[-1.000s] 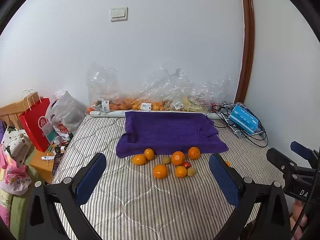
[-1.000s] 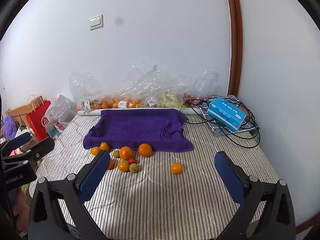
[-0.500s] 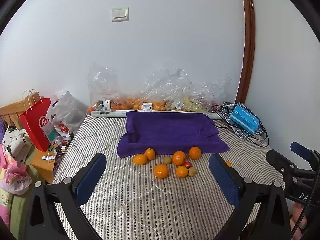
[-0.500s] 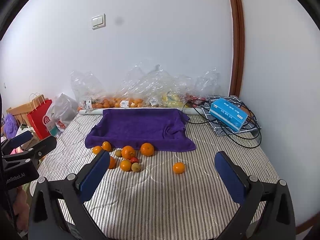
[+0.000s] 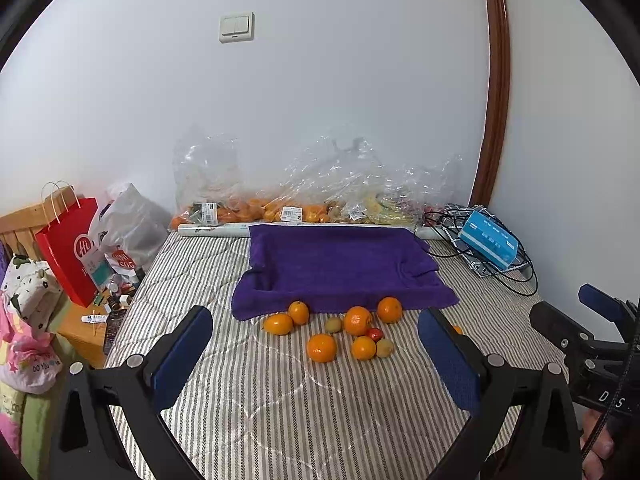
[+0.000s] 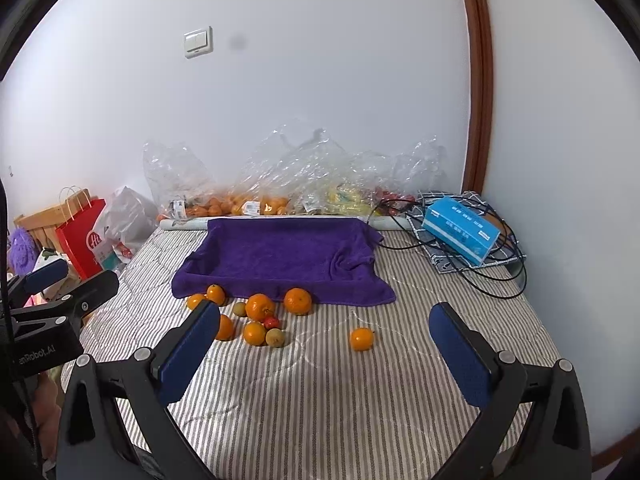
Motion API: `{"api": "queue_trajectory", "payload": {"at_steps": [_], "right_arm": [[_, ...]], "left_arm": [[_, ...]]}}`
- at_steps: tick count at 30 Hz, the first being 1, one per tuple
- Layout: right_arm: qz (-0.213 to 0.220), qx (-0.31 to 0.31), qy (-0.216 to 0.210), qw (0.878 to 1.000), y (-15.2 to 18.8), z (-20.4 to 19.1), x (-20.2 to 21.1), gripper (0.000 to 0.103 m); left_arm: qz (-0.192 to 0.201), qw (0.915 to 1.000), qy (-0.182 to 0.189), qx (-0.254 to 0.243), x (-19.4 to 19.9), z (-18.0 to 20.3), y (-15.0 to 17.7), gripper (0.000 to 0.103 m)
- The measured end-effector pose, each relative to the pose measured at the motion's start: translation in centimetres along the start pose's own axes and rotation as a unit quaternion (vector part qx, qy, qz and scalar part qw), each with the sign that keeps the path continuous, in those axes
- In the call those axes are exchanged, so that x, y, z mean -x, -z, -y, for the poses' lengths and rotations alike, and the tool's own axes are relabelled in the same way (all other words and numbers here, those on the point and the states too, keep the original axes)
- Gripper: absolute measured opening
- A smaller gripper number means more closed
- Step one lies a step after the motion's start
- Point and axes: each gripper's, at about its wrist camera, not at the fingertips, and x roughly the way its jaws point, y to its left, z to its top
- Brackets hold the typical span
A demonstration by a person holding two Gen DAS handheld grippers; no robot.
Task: Organize fruits
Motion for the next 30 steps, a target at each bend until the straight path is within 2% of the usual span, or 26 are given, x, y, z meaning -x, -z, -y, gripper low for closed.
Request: {"api": "queue_trajectory", "payload": {"at_steps": [5,11,23,30], "right_arm": [[-0.005,0.008,-0.003,1.000,-0.3,-0.3,-0.3,0.103],[-0.005,-0.011,-0.007,1.000,-0.8,0.2,-0.7,0.103],[-0.003,-0.016,0.020,1.000,-1.2,0.7,-2.1,0.103],[-0.019,-0.032,0.019,0.999,-0.7,1.4,-5.3,0.103]], "left_arm": [[-0.003,1.0000,0.000,0.001,-0.7,-0.1,-0.7,0.103],[-0.007,1.0000,0.001,0.003,-1.2,-0.3,-1.2,0.103],[-0.014,0.9997,0.008,0.020,-3.2,-1.3,-1.7,0.103],[-0.030,0.9989,-0.005,0.036,-6.0,-3.2,-1.1,0.103]]}}
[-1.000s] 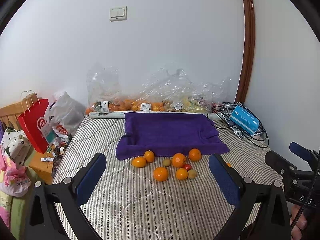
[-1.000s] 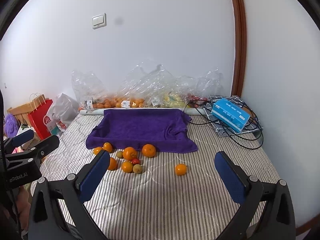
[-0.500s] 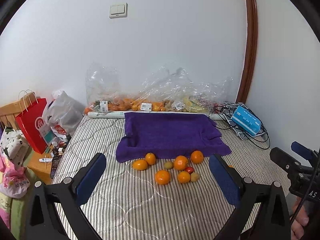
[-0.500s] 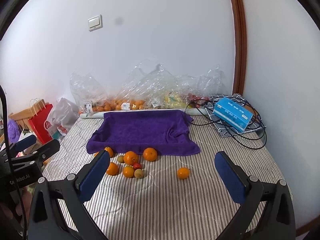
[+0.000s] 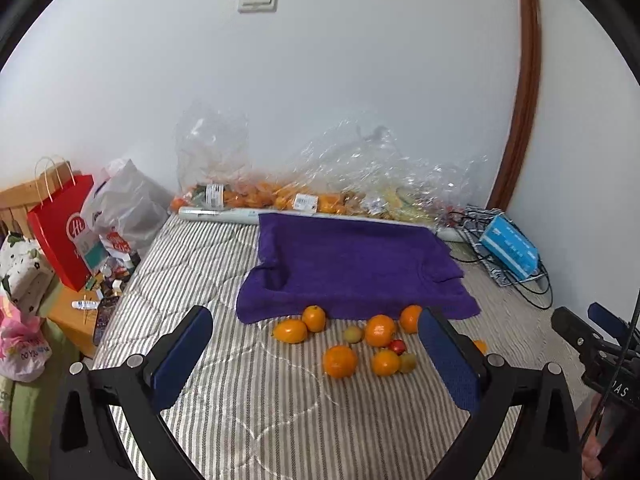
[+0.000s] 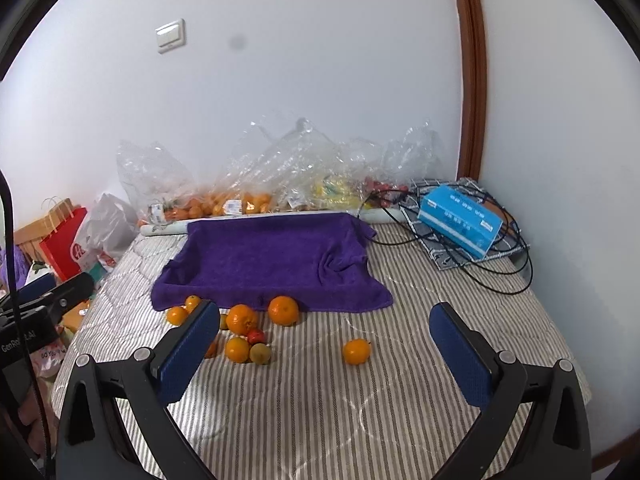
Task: Organize fruits
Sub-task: 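Grasp the lone orange with the right tool while the left tool grasps a small oval orange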
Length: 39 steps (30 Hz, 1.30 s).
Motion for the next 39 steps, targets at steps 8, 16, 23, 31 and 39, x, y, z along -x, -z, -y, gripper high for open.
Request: {"api": "queue_trajectory", "payload": {"at_steps": [8,16,23,31,39], "right_arm": [[-0.004,0.006,0.007,1.000,2.6,1.5,-4.5,0.103],[-0.081,-0.018,0.020,0.996,5.9,3.5,-11.6,0.082],[-0.113,-0.024,0.008,0.993,7.7,3.7,-14.9,0.066],[-0.131,-0.026,0.010,0.991,8.5,3.7,-17.3,0.051],[-0.130,-0.008,0.003,0.992,8.3,3.9,-17.3,0.034]], "left_arm": [[-0.035,0.9993,-0.003,0.013,-5.1,-1.4,1.6,0.102],[-0.097,0.9950,-0.014,0.019,-10.8,-2.7,3.8,0.089],[-0.128,0.9914,-0.001,0.026,-12.5,-3.4,4.9,0.075],[-0.130,0.9912,0.005,0.022,-13.6,-3.5,5.2,0.075],[-0.138,0.9903,-0.015,0.012,-16.6,-3.4,4.9,0.072]]}}
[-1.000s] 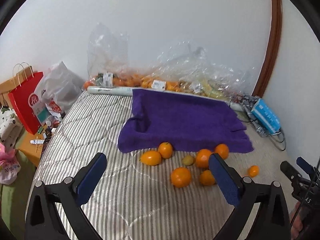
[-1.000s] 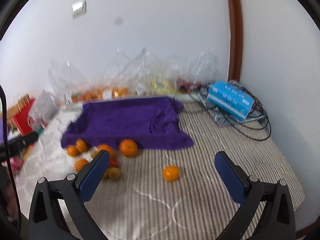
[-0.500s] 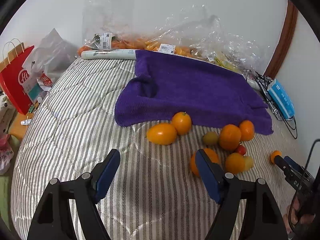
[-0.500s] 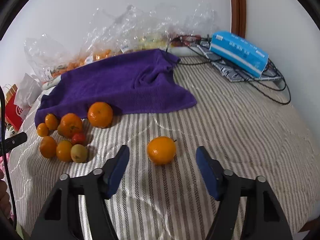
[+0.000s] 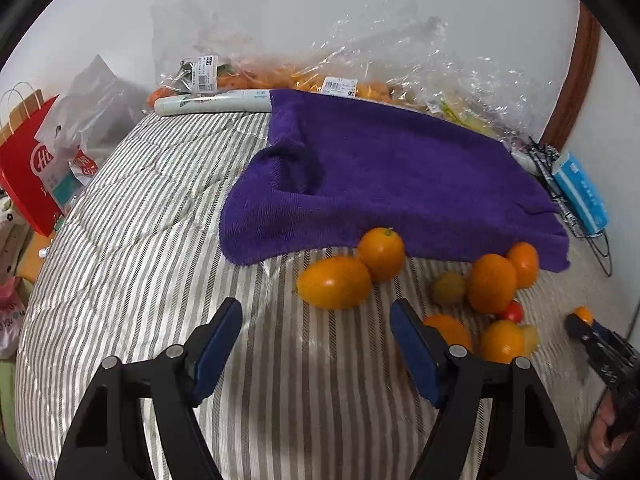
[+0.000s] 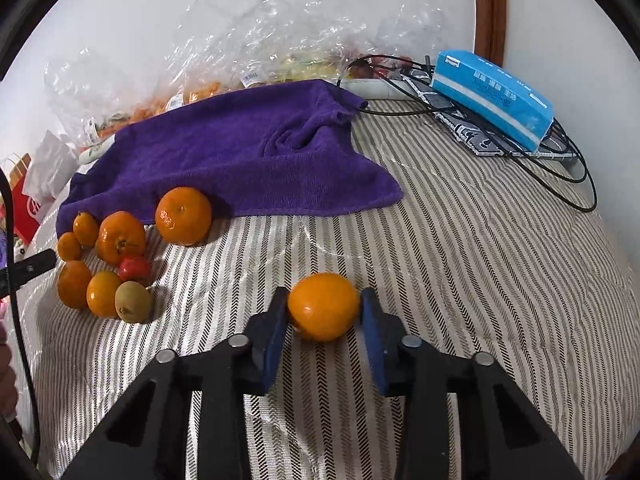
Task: Organize fruits
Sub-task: 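Grasp the lone orange with the right tool while the left tool grasps a small oval orange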
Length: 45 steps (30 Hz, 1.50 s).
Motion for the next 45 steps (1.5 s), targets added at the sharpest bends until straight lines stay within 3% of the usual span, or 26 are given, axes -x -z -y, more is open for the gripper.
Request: {"api": "queue_trajectory", "payload": {"at_steps": [7,12,16,28,34,37,40,42,43,44,45], "right_arm": [[-0.001,0.002,-0.007,1.000,-0.1,0.1,-0.1,0.034],[0.000,0.005,-0.002,1.000,-0.1,0.0,-0.1,0.034],[0.002,0.000,-0.014,1.000,-0.1,0.2,-0.1,0.034],[0.014,0.009,-0.050,0.999,-0.8,-0.8,1.6,0.034],[0.020,0.027,-0.054,0.998,-1.0,-2.1,2.4,0.034],[0.018,0.032,-0.055,0.998,-0.6,-2.4,2.6,0.034],[0.015,0.034,-0.057,0.998,-0.3,-2.5,2.5,0.034],[0.014,0.034,-0.058,0.998,-0.1,-2.5,2.6,0.034],[0.014,0.033,-0.059,0.998,-0.1,-2.5,2.6,0.034],[0.014,0.034,-0.059,0.998,-0.1,-2.5,2.6,0.034],[0.015,0.034,-0.058,0.998,-0.2,-2.5,2.6,0.034]], "left_arm": [[0.006,0.9998,0.013,-0.011,-2.0,0.4,-0.4,0.061],[0.012,0.9992,0.028,-0.026,-2.5,1.0,-0.3,0.046],[0.013,0.9979,0.054,-0.032,-2.3,1.0,-0.3,0.044],[0.019,0.9985,0.046,-0.024,0.4,0.0,-0.1,0.038],[0.006,0.9981,0.060,-0.013,-0.3,-0.2,0.0,0.038],[0.011,0.9981,0.059,-0.012,-0.7,0.0,-0.3,0.039],[0.006,0.9982,0.057,-0.018,-1.4,0.3,-0.6,0.051],[-0.004,0.9982,0.054,-0.024,-2.2,0.7,-0.6,0.052],[-0.001,0.9984,0.051,-0.025,-2.3,0.8,-0.5,0.050],[0.005,0.9985,0.046,-0.030,-2.2,0.9,-0.4,0.036],[0.003,0.9984,0.042,-0.037,-2.1,1.1,-0.3,0.035]]}}
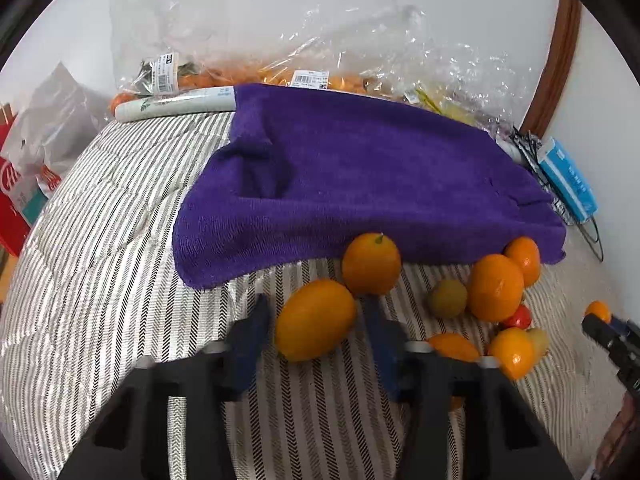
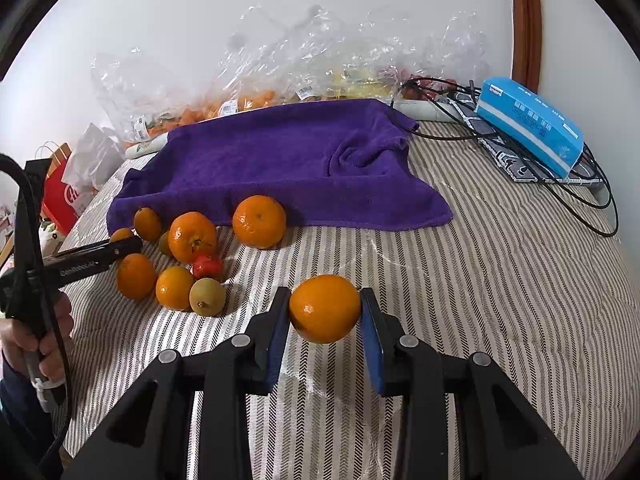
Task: Organize fruits
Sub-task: 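Carry both held oranges up and over the purple towel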
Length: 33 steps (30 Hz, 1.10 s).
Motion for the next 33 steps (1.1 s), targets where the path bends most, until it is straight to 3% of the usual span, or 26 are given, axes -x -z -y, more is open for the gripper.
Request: {"api": "queue_trajectory", "payload": {"at_steps": [3,12,17,21,23,27,30,31,33], "right_arm": [[0.005,0.001,0.002,1.000,-0.3,0.0,0.3,0.034],[0.030,0.008,0.005,1.000,-2.5,-0.5,1.8,0.034],[0.043,0.017,0.002,0.999,-3.6,-1.3,2.3,0.034],[0.039,0.018,-0.001,0.999,-3.3,-1.5,2.2,0.034],[0.034,0.019,-0.001,0.999,-2.9,-1.5,2.0,0.034],[0.027,0.015,-0.001,1.000,-2.5,-1.2,1.7,0.034],[0.027,0.014,-0.002,1.000,-2.3,-1.0,1.7,0.034],[0.028,0.014,-0.001,1.000,-2.3,-0.9,1.8,0.034],[0.027,0.015,0.001,1.000,-2.4,-0.8,1.8,0.034]], "left_arm": [[-0.003,0.9998,0.020,0.007,0.5,-0.2,0.0,0.032],[0.020,0.9993,0.028,0.017,3.9,-0.3,-1.2,0.029],[0.001,0.9997,0.018,0.017,2.8,-0.5,-0.8,0.030],[-0.010,0.9990,0.033,0.029,1.5,-0.7,-0.1,0.039],[-0.012,0.9992,0.027,0.025,1.0,-0.6,0.1,0.048],[-0.012,0.9994,0.019,0.028,0.0,-0.3,-0.1,0.049],[-0.006,0.9997,0.015,0.018,-0.2,0.2,-0.2,0.044],[-0.005,0.9998,0.016,0.013,-0.2,0.3,-0.2,0.030],[-0.005,0.9998,0.017,0.008,-0.1,0.5,-0.2,0.031]]}}
